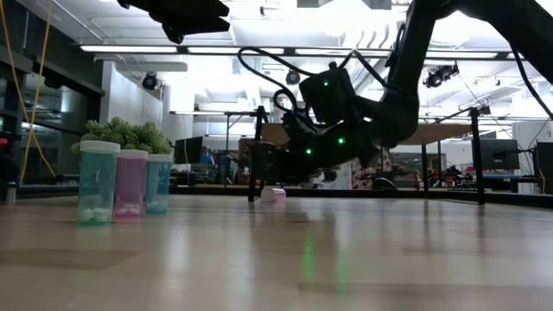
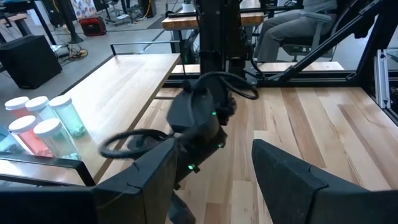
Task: Pick and place medicine bottles onto shelf by color
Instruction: Put the transparent pink medicine bottle on the shelf
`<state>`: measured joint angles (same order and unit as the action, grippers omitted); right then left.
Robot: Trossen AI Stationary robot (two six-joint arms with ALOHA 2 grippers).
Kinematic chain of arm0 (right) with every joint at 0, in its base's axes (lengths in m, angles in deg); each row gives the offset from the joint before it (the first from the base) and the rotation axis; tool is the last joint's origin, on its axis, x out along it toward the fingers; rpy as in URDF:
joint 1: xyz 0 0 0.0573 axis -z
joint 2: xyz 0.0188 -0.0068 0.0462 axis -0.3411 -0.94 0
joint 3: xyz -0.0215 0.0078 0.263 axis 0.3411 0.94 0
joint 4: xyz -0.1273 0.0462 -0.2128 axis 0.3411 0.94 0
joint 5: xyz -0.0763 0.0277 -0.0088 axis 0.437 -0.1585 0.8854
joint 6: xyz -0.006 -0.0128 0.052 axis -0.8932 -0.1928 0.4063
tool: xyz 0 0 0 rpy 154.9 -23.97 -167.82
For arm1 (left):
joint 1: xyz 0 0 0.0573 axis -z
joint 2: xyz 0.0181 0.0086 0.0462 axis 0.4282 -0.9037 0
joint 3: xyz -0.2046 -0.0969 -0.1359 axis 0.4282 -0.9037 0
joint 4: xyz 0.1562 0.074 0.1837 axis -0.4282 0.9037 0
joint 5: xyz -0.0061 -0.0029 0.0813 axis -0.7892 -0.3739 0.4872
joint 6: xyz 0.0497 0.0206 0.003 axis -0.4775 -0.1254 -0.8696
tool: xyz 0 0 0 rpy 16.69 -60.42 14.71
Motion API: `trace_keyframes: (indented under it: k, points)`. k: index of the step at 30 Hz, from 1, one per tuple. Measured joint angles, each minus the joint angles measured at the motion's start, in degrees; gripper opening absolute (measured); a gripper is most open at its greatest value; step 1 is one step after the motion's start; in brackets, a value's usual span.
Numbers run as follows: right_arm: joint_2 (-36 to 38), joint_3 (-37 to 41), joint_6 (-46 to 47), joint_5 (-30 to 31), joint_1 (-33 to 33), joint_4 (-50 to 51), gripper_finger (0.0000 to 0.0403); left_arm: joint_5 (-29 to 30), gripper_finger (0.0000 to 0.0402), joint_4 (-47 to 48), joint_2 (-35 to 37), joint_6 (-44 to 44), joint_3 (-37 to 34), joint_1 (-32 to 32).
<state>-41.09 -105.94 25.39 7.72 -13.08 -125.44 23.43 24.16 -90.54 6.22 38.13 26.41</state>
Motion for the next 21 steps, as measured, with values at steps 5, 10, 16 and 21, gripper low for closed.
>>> trace_keyframes:
  k: [5,10,16,21]
  points:
    - [0.00,0.00,1.89,-3.01,1.79,0.54,0.0000,0.00,0.0200,-0.04,0.00,0.09,0.00,0.00]
    - [0.00,0.04,3.40,-6.21,2.66,2.23,0.0000,0.00,0.0200,-0.04,0.00,-0.02,0.00,0.00]
    - [0.23,-0.04,3.42,-7.41,2.40,4.28,0.0000,0.00,0.0200,-0.04,0.00,-0.02,0.00,0.00]
    - [0.24,-0.07,3.31,-8.42,0.82,4.83,0.0000,0.00,0.0200,-0.02,0.00,-0.04,0.00,0.00]
